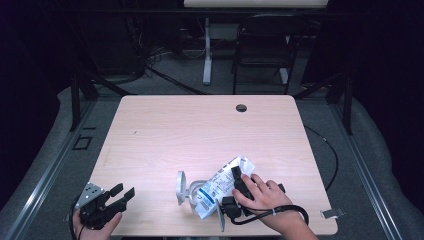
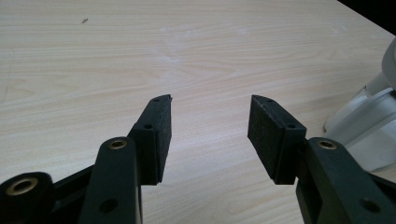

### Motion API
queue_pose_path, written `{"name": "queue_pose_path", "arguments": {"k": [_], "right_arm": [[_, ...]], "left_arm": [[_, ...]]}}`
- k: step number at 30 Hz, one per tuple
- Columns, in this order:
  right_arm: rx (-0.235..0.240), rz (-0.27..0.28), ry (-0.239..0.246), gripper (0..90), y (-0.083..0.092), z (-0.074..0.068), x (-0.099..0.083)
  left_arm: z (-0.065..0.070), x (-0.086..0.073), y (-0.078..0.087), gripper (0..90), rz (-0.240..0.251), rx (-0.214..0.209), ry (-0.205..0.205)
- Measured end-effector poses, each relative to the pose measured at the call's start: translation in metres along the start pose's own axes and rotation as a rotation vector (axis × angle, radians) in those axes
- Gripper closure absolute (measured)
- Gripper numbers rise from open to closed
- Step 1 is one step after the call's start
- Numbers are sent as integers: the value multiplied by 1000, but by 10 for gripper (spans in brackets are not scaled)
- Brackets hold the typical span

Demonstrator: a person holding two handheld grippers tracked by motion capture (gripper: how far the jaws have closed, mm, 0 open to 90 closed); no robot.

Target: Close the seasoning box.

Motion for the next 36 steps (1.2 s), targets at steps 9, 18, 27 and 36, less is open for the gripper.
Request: {"name": "queue_pose_path", "arguments": {"k": [9,18,27,36], "right_arm": [[0,-15,12,724,2,2,0],[7,1,-10,731,1,0,0],[21,-5,-24,739,2,1,0],[23,4,-60,748,3,-1,-1]], "left_arm": [[0,0,0,500,3,0,0],[0,0,0,499,3,-2,0],[-1,-1,0,500,3,2,4],[-1,-1,-1,500,4,3,3]]}}
Point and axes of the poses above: each handheld gripper's, and its own axes: y roughly backward along the jaws, x roughly out of its top, z roughly to its right, the point moved 3 cm from there along -y, roughly forward along the jaws, and after that the axes turned 6 degrees about -x, right-handed, at the moved point
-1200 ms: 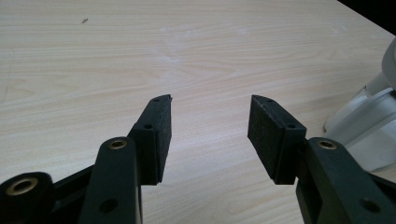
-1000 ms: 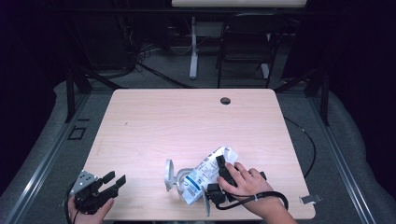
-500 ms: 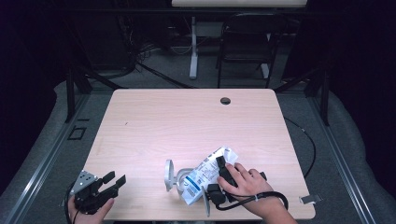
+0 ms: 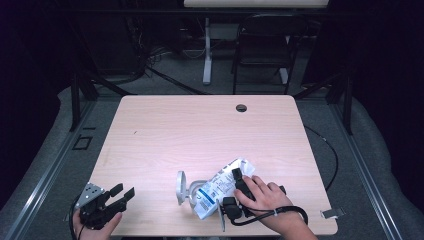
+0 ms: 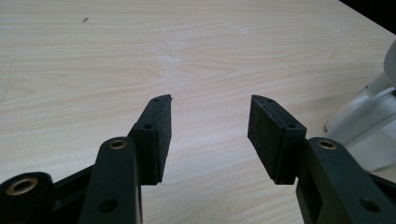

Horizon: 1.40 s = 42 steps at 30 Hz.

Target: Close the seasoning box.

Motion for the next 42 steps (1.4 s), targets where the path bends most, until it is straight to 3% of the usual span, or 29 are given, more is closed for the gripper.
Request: {"name": "queue_pose_path", "arguments": {"k": [18,28,31,42], "right_arm": [[-9,-7,13,753,1,3,1],[-4,4,-7,759,2,2,3],[-11,-8,12,760,4,3,3],[1,3,-24,763,5,5,2]], "left_arm": [[0,0,0,500,-1,-1,0],[0,0,0,499,0,0,1],[0,0,0,500,-1,-1,0],[0,0,0,498,-1,-1,1]]}}
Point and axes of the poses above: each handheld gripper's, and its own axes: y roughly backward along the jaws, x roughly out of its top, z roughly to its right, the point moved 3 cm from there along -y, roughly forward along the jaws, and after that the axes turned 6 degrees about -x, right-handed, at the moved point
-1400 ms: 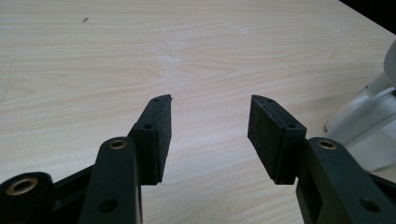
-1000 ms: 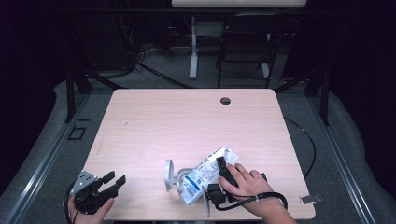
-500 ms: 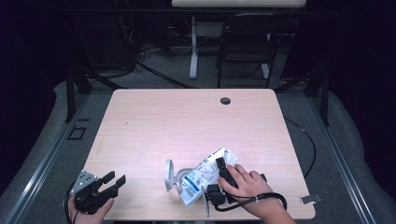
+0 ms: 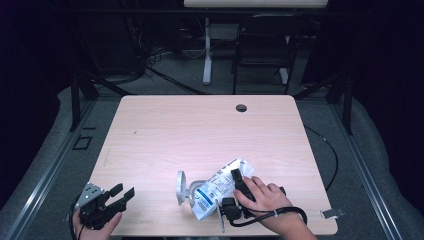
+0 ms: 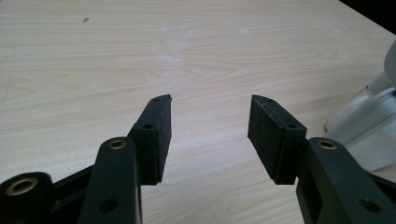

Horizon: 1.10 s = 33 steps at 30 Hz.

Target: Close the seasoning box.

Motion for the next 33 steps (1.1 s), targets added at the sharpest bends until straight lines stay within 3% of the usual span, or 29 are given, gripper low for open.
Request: {"name": "queue_pose_path", "arguments": {"k": [9,18,33], "right_arm": [[-4,-5,-38,764,2,3,-3],[12,26,-106,766,2,3,-2],[6,28,-149,772,4,1,0]], "left_arm": [[0,0,0,498,-2,1,-1],[-1,-1,-1,495,-3,-1,1],[-1,-1,-1,495,-3,0,1]]}}
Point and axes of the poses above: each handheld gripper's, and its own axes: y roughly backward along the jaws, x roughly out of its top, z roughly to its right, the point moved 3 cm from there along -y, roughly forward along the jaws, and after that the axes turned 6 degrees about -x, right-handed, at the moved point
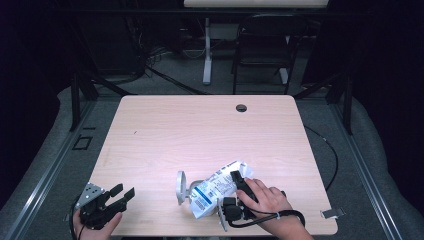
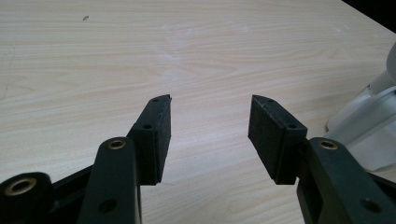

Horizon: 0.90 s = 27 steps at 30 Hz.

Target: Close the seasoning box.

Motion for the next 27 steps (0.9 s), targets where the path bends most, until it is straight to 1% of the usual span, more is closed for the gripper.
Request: {"name": "queue_pose_path", "arguments": {"k": [1,2,3,5,11,14,18,20,22,25,27], "right_arm": [[5,1,-14,772,0,0,0],[7,17,-35,774,0,-1,0],[7,11,-32,775,0,0,0],[9,18,-59,775,0,0,0],[11,5,-82,776,2,1,-1],[9,8,-90,776,3,1,-1],[17,19,-126,777,2,0,-2],[18,12,-122,777,3,1,-3],[20,26,-145,777,2,0,-3],[23,20,-149,778,2,0,-4],[32,21,-163,778,2,-1,-4]], "left_arm": [[0,0,0,495,0,0,1],[0,0,0,495,0,0,1],[0,0,0,495,-2,1,0],[0,0,0,495,-3,1,0],[0,0,0,495,0,0,1],[0,0,0,495,-1,1,-1],[0,0,0,495,-2,1,-2],[0,0,0,495,-2,1,-1],[0,0,0,495,-2,2,-1],[0,0,0,494,-2,2,-1],[0,0,0,495,-2,2,-2]]}}
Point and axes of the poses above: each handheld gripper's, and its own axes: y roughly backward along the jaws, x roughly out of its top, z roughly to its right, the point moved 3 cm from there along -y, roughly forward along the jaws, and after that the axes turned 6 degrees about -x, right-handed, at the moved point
